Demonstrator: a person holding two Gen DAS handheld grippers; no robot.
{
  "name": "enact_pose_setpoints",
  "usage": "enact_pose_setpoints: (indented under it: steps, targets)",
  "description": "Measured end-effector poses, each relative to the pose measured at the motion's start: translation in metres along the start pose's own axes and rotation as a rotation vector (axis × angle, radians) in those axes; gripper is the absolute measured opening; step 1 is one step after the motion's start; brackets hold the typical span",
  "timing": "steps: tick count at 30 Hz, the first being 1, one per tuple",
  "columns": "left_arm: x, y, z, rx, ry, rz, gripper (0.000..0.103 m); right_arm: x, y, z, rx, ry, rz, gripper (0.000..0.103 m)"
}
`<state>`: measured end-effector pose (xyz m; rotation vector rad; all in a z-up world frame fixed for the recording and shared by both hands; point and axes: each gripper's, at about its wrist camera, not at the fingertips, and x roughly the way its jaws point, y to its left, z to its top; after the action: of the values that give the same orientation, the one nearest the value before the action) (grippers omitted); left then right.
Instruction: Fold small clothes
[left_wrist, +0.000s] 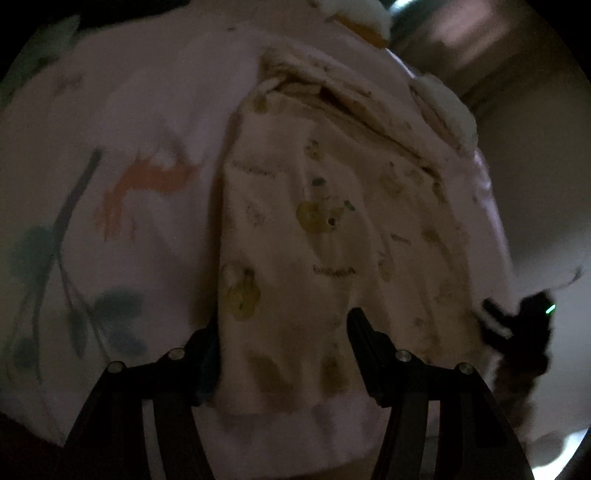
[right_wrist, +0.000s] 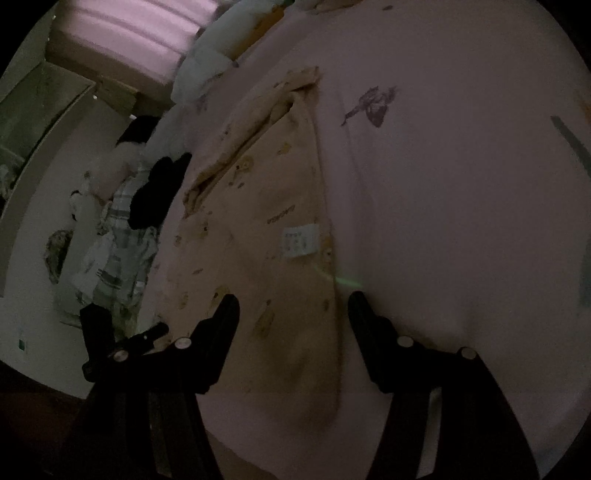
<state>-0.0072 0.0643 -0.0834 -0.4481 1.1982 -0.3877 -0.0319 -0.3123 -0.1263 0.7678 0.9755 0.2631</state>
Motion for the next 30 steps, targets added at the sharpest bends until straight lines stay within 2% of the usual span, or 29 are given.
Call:
enact_pose_setpoints:
  steps: [4,6,9,13,15,18,23,26,30]
  targets:
    - [-0.009,0.020,-0.008,-0.151,0.012,-0.119,0.061,-0.001,0.001,-0.005,0.041,-0.013,-0.002,0.061]
    - [-0.012,0.023,-0.011,-0.183,0.027,-0.155,0.061,0.000,0.004,-0.007,0.037,0.011,-0.005,0.061]
    - [-0.015,0.024,-0.016,-0.199,0.031,-0.172,0.061,-0.001,0.004,-0.009,0.049,0.041,0.018,0.061]
    - [-0.013,0.025,-0.009,-0.272,0.034,-0.174,0.061,-0.004,0.001,-0.015,0.068,0.028,0.038,0.058]
    - [-0.013,0.026,-0.005,-0.284,0.047,-0.159,0.055,-0.004,0.000,-0.014,0.095,0.030,0.028,0.054]
    - [-0.014,0.022,0.001,-0.242,0.063,-0.087,0.046,-0.006,-0.006,-0.012,0.154,0.039,0.023,0.044]
    - [-0.013,0.015,0.001,-0.205,0.058,-0.003,0.029,-0.012,-0.008,-0.016,0.139,0.040,-0.003,0.027]
    - [-0.013,0.008,-0.001,-0.136,0.072,0.022,0.024,-0.015,-0.009,-0.020,0.145,0.051,-0.001,0.025]
    - [-0.019,0.008,-0.002,-0.152,0.057,0.029,0.015,-0.017,-0.003,-0.026,0.104,0.053,-0.020,0.025]
